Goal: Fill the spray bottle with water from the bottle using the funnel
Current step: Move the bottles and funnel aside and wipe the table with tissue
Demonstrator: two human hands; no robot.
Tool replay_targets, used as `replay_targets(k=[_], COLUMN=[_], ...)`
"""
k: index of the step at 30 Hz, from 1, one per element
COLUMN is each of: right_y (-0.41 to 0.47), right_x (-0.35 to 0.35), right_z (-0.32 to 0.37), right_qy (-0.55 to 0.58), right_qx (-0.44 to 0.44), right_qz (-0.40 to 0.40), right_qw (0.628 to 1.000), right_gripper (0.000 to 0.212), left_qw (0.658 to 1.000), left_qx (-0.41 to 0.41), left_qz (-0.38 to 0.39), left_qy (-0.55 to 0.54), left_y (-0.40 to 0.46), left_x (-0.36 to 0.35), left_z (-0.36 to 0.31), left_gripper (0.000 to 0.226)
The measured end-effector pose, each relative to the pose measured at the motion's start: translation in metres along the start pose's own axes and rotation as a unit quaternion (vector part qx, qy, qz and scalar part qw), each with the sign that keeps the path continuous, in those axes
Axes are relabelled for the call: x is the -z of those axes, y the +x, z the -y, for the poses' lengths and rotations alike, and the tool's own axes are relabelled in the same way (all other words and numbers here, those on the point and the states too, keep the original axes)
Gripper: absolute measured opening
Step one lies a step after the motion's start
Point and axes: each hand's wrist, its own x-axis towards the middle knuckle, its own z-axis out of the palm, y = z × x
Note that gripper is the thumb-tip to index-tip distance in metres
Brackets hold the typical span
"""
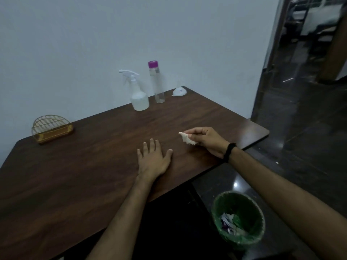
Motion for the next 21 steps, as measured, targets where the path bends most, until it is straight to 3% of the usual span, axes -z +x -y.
replay_targets(k=[4,7,10,12,14,17,21], right_y=[-0.056,-0.101,-0.137,-0.153,-0.162,-0.165,-0.152], right_x=[0.054,0.097,0.128,0.142,0.151,0.157,0.152], right_z=[-0.005,-0.024,-0.060,-0.088,-0.116,-0.158,-0.204], right_qy=[-0.016,-0.008,0.021,0.034,0.014,-0.102,-0.294], right_qx=[0.041,0.030,-0.018,-0.063,-0.120,-0.220,-0.290], right_qz=[0.019,0.063,0.036,0.012,-0.010,-0.051,-0.060], right_qw=[0.999,0.998,0.999,0.997,0.993,0.969,0.909], right_gripper=[0.021,0.025,0.022,0.020,0.016,0.013,0.018], left_qw=[0.993,0.940,0.894,0.887,0.903,0.945,0.954], left_qx=[-0.103,-0.234,-0.344,-0.393,-0.393,-0.304,-0.224], left_qz=[-0.040,-0.171,-0.216,-0.189,-0.122,0.029,0.159], left_qy=[-0.044,-0.182,-0.187,-0.151,-0.120,-0.115,-0.120], left_y=[-0.032,-0.068,-0.097,-0.103,-0.099,-0.093,-0.084], left_x=[-0.022,-0.045,-0.085,-0.119,-0.149,-0.191,-0.231], left_z=[-0.073,-0.117,-0.144,-0.150,-0.151,-0.148,-0.144], left_gripper=[0.063,0.035,0.023,0.026,0.027,0.037,0.043])
